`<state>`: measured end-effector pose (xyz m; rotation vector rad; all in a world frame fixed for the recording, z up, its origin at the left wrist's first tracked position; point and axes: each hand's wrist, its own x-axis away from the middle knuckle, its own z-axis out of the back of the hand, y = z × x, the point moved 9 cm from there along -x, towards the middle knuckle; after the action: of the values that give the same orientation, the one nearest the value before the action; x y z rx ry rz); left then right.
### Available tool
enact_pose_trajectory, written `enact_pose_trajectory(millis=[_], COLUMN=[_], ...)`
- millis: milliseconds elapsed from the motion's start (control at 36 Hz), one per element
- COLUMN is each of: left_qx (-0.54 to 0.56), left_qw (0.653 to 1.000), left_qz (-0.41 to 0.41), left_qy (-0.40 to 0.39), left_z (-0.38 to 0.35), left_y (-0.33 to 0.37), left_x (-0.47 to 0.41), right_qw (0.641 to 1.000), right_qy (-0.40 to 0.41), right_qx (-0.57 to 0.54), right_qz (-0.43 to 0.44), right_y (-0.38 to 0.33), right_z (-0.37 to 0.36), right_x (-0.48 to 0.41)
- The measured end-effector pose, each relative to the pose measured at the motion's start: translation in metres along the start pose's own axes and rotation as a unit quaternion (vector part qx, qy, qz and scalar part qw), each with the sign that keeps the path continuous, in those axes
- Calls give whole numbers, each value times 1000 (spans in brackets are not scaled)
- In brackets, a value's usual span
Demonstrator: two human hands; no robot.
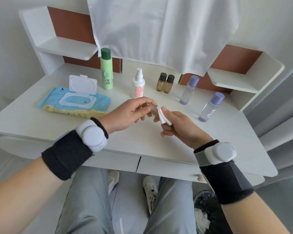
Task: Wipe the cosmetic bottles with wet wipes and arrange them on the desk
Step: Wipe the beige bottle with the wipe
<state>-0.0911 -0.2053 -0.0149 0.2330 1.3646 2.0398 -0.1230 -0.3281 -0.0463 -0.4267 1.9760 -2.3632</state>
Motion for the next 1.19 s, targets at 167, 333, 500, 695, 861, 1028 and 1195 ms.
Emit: enact_pose_trajectory(millis=[167, 333, 500, 695, 861, 1028, 1195], left_qx=[12, 7, -7, -16, -51, -247, -320], left_qw=[995, 994, 995, 987, 967, 910, 879], left_qz=[42, -3, -52, -72, -92, -158, -173], left_qy=[91, 110, 83, 146, 233, 293, 308], left_z=[7, 4, 2, 16, 36, 32, 32], left_y=[-15, -13, -1, 11, 18, 43, 42], left_x=[-1, 2, 7, 5, 5, 13, 13], right_qw=[929, 930, 993, 999, 988, 983, 980], right_qy=[117, 93, 15, 8, 5, 17, 27], right_qx=[326, 337, 117, -43, -152, -183, -199], right_qz=[131, 114, 31, 3, 5, 9, 11], right_y=[-18, -17, -5, -3, 1, -1, 4], right_z=[4, -7, -15, -11, -3, 2, 9], right_x=[0, -5, -11, -5, -4, -3, 3])
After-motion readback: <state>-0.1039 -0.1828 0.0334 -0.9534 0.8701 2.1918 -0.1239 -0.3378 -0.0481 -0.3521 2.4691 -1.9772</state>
